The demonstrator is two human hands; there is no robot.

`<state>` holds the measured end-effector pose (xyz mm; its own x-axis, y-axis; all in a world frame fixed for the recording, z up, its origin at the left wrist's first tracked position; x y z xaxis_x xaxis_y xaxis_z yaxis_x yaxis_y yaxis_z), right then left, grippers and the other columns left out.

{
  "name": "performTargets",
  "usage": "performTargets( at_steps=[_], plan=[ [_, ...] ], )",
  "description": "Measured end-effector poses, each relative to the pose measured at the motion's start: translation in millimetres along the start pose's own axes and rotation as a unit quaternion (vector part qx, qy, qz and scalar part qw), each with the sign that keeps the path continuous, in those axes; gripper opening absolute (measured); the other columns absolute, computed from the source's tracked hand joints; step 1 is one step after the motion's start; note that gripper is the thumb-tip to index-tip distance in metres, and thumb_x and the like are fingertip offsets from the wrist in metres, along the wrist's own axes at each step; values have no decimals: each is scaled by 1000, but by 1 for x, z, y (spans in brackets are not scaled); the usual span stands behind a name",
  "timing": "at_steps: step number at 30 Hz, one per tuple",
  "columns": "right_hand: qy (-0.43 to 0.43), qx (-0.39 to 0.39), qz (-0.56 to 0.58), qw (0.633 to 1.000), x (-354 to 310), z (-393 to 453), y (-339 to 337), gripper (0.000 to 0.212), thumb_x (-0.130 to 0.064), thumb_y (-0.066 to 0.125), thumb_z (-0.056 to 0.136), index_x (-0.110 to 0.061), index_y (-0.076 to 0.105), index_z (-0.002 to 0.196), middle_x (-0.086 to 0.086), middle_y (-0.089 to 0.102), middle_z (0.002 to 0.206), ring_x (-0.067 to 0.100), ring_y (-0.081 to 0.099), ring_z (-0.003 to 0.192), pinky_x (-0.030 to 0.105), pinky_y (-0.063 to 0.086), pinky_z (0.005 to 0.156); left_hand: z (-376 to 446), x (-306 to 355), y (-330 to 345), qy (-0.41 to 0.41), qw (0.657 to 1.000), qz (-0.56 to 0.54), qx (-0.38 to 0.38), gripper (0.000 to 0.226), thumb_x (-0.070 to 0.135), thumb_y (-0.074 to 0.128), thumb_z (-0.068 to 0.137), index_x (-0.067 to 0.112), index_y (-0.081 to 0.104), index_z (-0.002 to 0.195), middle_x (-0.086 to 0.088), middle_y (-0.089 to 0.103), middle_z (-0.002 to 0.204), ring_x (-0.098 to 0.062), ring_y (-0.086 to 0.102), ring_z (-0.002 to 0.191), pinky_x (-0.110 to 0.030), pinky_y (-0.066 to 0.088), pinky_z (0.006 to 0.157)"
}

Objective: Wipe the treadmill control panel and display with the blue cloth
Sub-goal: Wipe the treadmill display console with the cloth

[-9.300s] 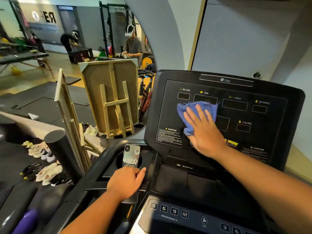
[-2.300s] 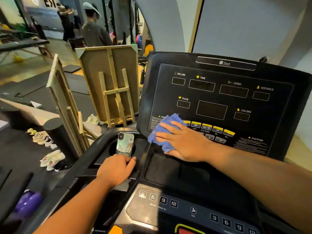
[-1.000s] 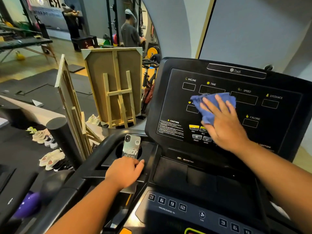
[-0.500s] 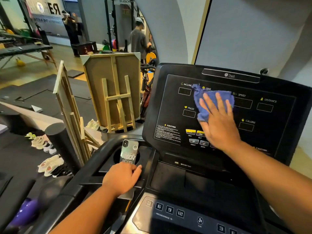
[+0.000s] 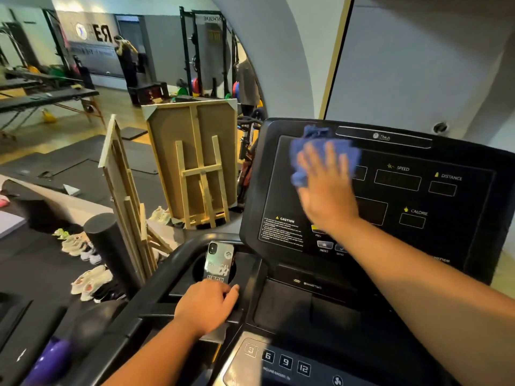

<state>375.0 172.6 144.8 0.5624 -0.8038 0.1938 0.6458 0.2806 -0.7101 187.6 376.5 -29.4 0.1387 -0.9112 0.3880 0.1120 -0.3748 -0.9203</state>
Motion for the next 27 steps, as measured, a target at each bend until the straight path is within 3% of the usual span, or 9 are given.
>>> performTargets(
  at_steps=[3,5,7,10,12,14,19,24,27],
  plan=[
    [-269,-87,-9,959,-56,-45,33,67,-39,58,93,-16,38,153,8,30,163,38,18,152,55,6,122,0,1,-1,-4,1000,3,4,59,59,33,99,18,57,65,-1,62,59,-12,59,58,-31,47,59],
    [-348,-117,-24,930,-57,-54,39,64,-43,53,97,-17,37,154,6,31,162,34,19,152,52,9,123,-1,0,-2,-7,1000,6,9,59,59,34,99,17,55,64,-1,60,59,-13,58,57,-30,42,57],
    [-322,-100,-35,941,-44,-28,31,67,-38,56,93,-17,38,153,7,32,162,35,21,151,51,10,123,-2,1,-2,-6,1000,6,10,60,59,33,100,16,60,68,-1,63,62,-13,60,60,-30,45,59],
    [-143,-48,-41,988,-20,35,9,69,-34,60,93,-13,35,154,10,29,163,36,20,152,52,10,122,-2,2,-3,0,1000,14,7,58,58,32,100,17,64,73,-2,66,66,-14,63,65,-34,51,65],
    [-66,-33,-33,997,-19,55,1,68,-37,58,97,-13,33,155,8,25,165,35,16,153,52,8,122,-1,2,-3,1,1000,19,5,59,58,32,100,17,65,75,-1,66,67,-14,63,66,-36,53,68],
    [-85,-46,-19,995,-31,47,7,70,-39,58,95,-13,32,155,9,24,165,37,14,153,54,8,122,-1,2,-3,0,1000,21,3,59,59,31,99,17,66,76,-1,67,68,-14,63,66,-36,53,69],
    [-281,-157,-9,947,-49,-54,29,68,-45,49,97,-18,32,156,4,22,166,33,10,154,51,6,123,-1,2,-2,-5,1000,14,-4,59,57,33,101,15,65,74,-2,67,66,-13,63,64,-31,50,65],
    [-281,-211,-6,936,16,-129,13,62,-53,31,105,-21,26,158,1,18,166,21,2,155,38,-3,125,-2,3,-3,-9,1000,3,-7,57,56,34,102,17,64,72,0,67,64,-9,63,62,-26,46,61],
    [-256,-214,-21,942,63,-151,-9,63,-48,38,102,-21,27,157,1,22,165,20,6,155,37,-1,125,-2,4,-5,-13,1000,-3,-23,55,55,35,102,22,65,69,3,67,62,-7,63,61,-28,50,66]
  ],
)
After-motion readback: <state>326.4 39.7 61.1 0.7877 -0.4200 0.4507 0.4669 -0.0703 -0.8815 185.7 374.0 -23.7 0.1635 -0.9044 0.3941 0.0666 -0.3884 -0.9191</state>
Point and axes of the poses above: each hand's wrist, its own z-axis towards the middle knuckle, its own y-axis out of the palm, x = y × z, the point moved 3 cm from there along z, towards the middle knuckle
